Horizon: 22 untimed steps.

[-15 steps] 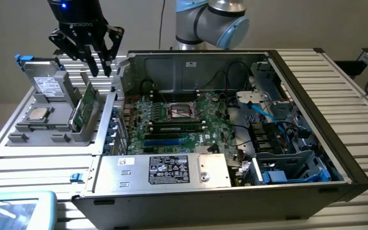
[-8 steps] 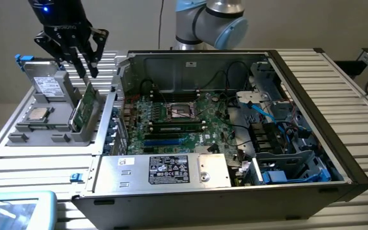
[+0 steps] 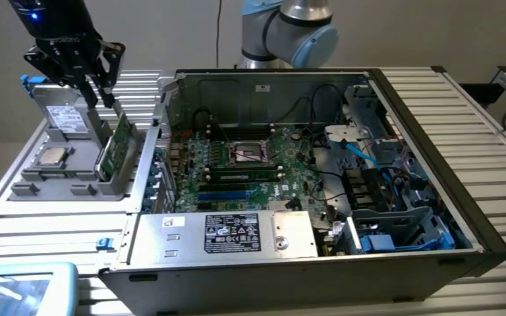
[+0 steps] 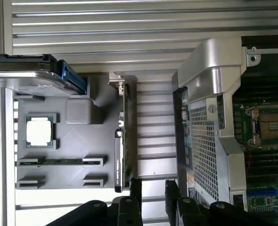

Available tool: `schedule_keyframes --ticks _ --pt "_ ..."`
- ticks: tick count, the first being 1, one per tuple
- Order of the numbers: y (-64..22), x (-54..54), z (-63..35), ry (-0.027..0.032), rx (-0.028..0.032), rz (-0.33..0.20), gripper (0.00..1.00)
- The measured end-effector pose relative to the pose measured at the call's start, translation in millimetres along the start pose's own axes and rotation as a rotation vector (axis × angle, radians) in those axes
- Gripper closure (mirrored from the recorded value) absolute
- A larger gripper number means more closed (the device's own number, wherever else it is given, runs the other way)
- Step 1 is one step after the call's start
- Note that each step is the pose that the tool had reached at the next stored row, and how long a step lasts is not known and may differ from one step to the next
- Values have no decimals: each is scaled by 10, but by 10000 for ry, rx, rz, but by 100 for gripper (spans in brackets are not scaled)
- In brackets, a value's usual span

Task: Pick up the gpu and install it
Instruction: 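Reach for the gpu, then pick up the gpu and move the gpu toward the slot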

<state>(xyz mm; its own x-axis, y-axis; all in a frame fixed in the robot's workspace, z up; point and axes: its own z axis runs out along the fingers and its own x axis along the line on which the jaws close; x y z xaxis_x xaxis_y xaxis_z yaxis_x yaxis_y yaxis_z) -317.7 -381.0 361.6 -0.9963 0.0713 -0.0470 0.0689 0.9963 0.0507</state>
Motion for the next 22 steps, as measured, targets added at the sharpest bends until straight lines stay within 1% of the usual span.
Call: schedule_keyframes --ticks 1,2,8,22 --pt "5 47 4 0 0 -1 65" --pt "13 117 11 0 0 -1 65" --pt "44 386 29 -4 0 -1 65" --pt "45 398 30 -5 -1 -5 65"
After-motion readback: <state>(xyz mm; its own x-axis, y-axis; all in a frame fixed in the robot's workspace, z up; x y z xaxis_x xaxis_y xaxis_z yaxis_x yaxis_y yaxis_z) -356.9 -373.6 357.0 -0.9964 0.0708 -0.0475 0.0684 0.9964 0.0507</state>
